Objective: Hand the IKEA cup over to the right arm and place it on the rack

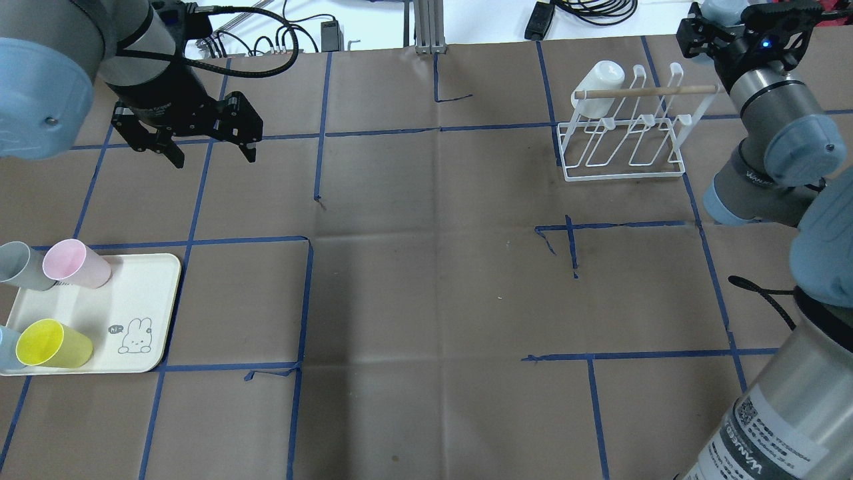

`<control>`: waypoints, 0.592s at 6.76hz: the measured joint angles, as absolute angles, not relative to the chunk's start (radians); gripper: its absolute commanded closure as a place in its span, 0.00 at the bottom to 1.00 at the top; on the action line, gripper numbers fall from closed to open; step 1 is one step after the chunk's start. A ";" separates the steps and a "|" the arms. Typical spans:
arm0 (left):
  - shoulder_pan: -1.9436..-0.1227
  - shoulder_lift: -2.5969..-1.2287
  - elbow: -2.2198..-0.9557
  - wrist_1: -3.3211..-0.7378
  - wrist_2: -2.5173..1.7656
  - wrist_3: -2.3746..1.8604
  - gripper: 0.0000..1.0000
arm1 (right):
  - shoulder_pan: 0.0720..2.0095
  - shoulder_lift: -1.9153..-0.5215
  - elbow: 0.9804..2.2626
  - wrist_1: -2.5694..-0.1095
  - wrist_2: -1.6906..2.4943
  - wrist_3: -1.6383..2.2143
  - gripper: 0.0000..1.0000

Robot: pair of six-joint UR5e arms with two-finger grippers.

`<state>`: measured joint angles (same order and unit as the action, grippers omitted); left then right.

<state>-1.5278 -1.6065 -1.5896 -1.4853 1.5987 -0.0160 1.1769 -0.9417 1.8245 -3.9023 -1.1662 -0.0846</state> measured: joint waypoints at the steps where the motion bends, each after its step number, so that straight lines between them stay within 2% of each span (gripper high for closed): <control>1: -1.528 -1.600 -1.591 -1.481 1.597 -0.018 0.00 | 1.177 -0.912 1.796 -3.903 -1.159 -0.084 0.76; 4: -1.528 -1.606 -1.581 -1.479 1.577 -0.023 0.00 | 1.184 -0.860 1.764 -3.896 -1.137 -0.083 0.77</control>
